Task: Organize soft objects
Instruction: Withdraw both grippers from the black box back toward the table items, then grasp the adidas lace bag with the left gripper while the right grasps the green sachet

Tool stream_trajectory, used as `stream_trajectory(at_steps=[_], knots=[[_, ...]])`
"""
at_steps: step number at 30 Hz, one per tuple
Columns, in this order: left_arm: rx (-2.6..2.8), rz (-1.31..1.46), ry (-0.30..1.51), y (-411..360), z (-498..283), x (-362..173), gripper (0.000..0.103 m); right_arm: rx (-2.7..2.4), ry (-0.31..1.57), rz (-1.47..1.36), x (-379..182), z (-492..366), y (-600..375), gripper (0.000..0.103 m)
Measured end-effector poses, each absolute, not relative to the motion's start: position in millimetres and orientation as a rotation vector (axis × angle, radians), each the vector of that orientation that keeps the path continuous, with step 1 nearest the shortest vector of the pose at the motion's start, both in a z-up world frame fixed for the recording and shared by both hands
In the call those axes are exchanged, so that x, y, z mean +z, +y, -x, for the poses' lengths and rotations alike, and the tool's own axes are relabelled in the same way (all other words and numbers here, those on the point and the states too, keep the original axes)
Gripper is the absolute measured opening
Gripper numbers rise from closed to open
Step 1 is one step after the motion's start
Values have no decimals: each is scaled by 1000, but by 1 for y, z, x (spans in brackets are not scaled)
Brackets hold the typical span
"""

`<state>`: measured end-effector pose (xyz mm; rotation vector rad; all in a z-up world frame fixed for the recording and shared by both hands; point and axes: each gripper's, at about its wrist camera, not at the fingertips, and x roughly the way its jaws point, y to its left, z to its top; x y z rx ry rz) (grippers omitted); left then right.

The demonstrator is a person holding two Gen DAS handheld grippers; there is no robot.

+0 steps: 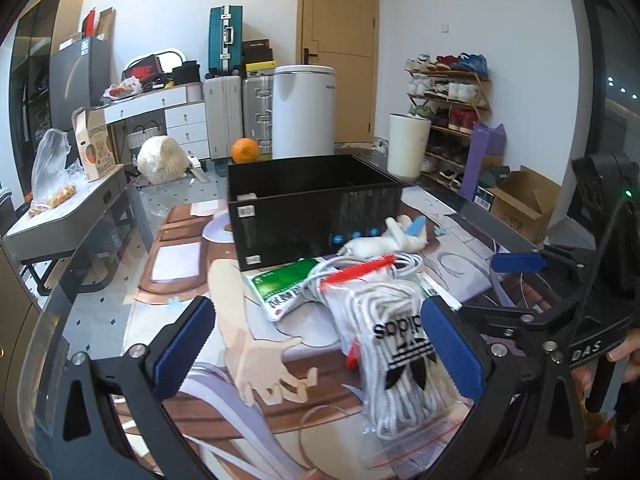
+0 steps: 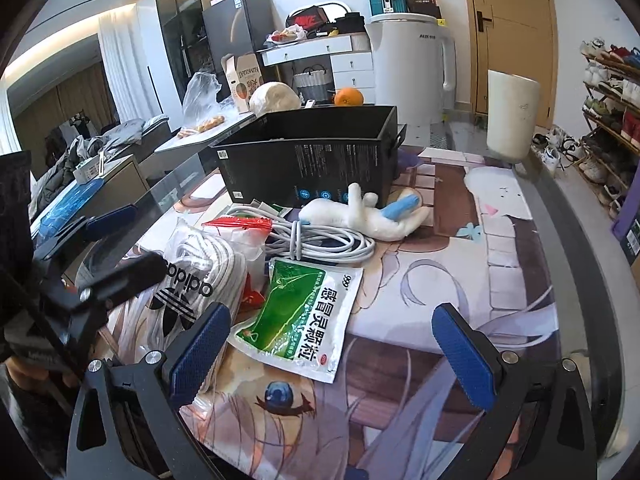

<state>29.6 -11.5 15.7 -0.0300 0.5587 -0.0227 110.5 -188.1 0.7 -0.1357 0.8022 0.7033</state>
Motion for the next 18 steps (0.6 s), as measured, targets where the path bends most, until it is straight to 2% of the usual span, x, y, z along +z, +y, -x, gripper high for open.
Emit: stream_trajectory(at_steps=[18], knots=[[-73,-60,672,-30,-33,-4,103,659,838,171,-6,-124,-178,102]])
